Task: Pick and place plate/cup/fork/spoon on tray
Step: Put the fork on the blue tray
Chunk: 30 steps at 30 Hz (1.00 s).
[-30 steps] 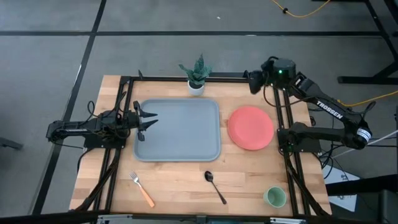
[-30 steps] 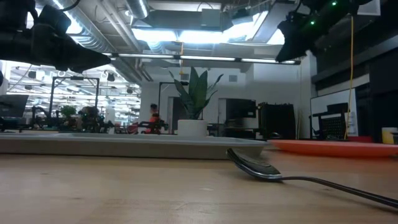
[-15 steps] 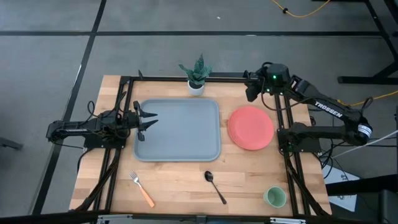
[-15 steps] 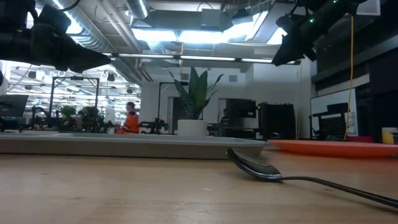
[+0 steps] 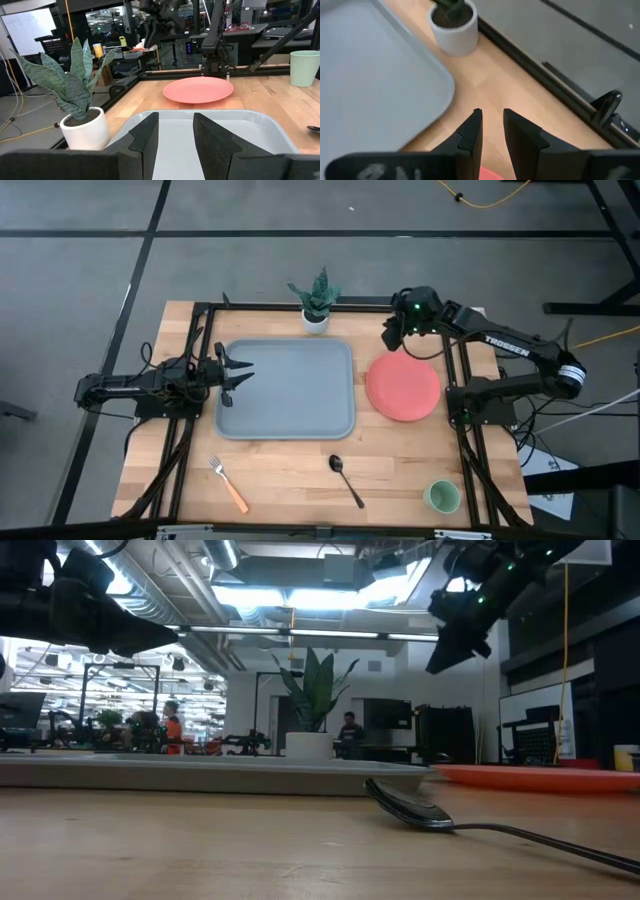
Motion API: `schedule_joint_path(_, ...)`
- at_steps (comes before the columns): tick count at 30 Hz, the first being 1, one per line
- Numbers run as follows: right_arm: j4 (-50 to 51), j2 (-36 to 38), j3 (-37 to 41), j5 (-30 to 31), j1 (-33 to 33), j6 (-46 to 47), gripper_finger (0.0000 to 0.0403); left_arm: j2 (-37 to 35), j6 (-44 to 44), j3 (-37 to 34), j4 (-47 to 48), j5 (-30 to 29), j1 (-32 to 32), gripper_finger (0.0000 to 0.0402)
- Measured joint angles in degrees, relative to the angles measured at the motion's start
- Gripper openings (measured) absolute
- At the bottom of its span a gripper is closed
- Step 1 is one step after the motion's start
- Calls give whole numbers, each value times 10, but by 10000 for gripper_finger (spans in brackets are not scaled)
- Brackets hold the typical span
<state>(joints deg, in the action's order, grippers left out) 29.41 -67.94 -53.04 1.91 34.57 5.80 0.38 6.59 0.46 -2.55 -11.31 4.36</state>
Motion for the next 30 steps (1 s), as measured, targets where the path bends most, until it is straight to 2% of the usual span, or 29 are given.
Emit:
schedule_joint_path(4,0,-23,0,-3,-7,16,83,0,0,0,0,0,0,116)
schedule_joint_path(9,16,-23,0,9,-12,-12,83,0,0,0,0,0,0,116)
schedule_joint_path(17,166,78,1,18,-29,55,83,0,0,0,0,0,0,116)
schedule_joint_path(25,172,197,2,85,-131,127,83,0,0,0,0,0,0,116)
schedule_joint_path(30,163,259,38,90,-213,163,83,0,0,0,0,0,0,116)
